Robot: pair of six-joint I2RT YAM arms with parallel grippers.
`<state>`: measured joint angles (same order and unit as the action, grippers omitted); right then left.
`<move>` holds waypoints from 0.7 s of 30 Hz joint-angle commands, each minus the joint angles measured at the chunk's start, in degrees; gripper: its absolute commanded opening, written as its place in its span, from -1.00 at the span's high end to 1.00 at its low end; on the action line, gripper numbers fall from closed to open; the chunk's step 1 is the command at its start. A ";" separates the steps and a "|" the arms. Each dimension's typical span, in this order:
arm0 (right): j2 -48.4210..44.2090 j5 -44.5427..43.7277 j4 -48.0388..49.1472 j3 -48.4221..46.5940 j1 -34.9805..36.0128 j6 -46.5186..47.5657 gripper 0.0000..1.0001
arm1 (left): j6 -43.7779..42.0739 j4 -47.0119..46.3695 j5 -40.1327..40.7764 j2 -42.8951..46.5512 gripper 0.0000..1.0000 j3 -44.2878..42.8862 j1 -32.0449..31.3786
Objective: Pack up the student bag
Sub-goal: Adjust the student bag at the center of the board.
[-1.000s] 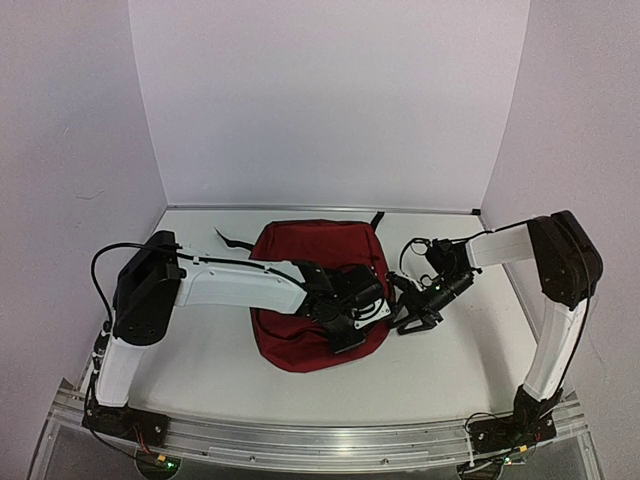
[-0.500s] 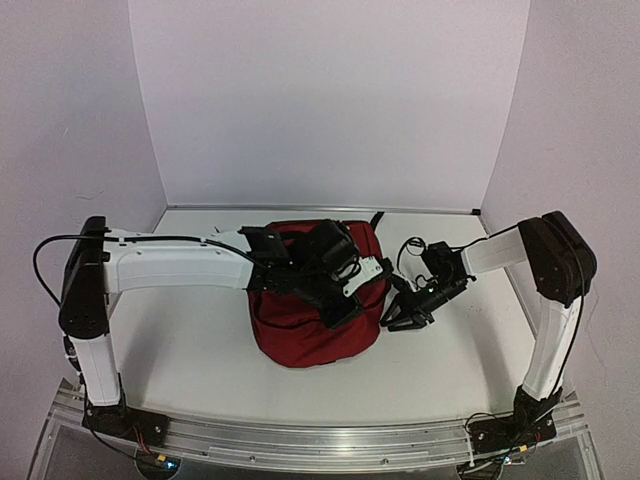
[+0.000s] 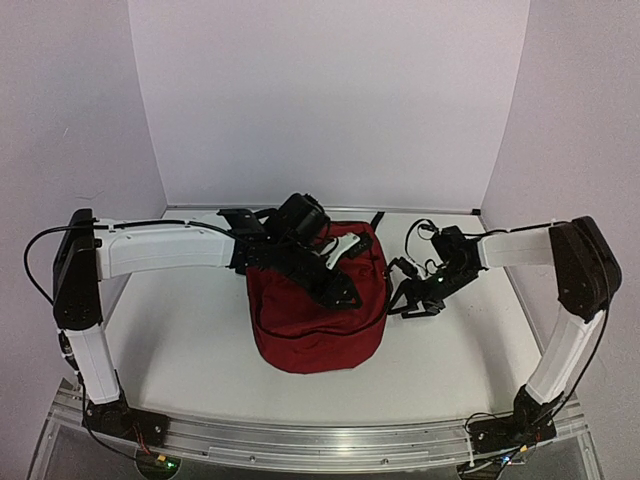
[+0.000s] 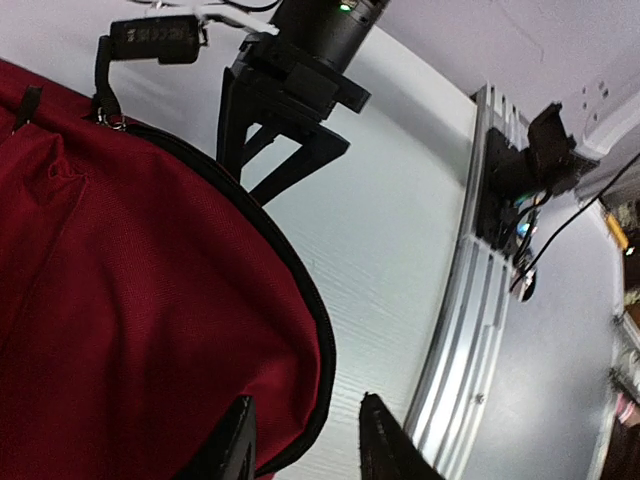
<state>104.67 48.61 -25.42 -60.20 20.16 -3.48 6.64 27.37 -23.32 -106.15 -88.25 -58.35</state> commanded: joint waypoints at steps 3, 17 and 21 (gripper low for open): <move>-8.71 -11.47 -6.08 -2.84 -0.28 7.19 -0.68 | 7.92 -5.40 -0.80 8.33 -0.20 5.41 1.76; -13.78 -13.11 -9.93 -17.52 -0.34 5.00 -0.96 | 26.35 -4.48 5.38 30.45 -0.99 25.14 26.16; -16.81 -16.83 -11.79 -20.46 -0.78 4.24 -0.97 | 27.05 1.04 6.90 35.38 -0.99 26.17 33.17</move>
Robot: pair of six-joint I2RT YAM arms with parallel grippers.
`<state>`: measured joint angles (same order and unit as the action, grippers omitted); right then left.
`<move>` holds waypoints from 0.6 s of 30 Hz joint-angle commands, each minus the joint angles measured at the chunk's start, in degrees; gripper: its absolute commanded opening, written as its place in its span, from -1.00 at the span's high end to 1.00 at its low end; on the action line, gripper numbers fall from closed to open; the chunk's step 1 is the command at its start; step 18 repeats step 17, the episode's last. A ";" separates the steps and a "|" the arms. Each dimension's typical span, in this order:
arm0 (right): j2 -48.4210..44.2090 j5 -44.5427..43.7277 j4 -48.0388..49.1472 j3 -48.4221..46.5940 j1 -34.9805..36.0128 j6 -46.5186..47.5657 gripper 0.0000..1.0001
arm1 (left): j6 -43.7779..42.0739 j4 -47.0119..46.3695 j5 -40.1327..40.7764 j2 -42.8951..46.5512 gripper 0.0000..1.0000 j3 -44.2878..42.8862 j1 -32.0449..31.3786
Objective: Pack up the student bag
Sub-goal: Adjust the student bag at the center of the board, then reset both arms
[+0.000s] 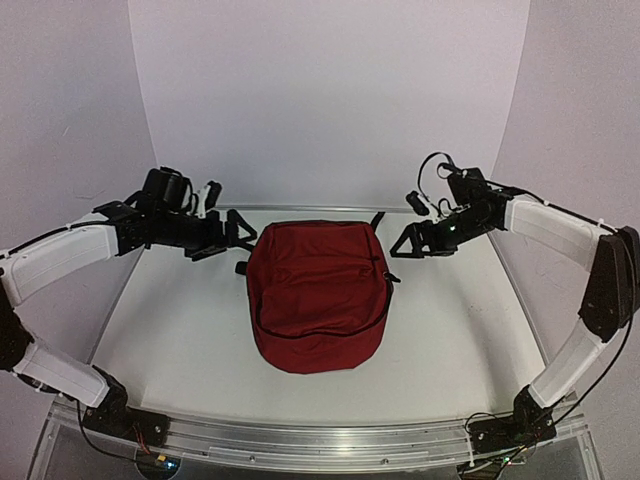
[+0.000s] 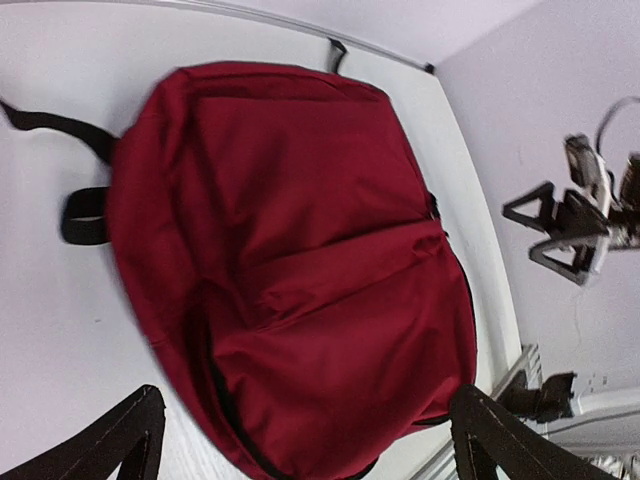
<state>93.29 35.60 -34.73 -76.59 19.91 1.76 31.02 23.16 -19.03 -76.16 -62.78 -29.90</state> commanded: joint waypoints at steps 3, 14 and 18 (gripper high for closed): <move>-8.58 -11.59 -2.45 -3.35 -0.72 -3.40 -0.97 | 2.49 8.26 5.36 8.72 -0.99 1.23 6.36; -17.70 -10.17 -1.65 8.39 -1.02 1.41 -0.97 | 7.42 11.70 12.43 16.44 -0.99 9.69 6.52; -18.17 -9.98 -1.05 9.25 -1.92 1.07 -0.97 | 7.66 12.85 12.47 15.65 -0.99 9.17 6.47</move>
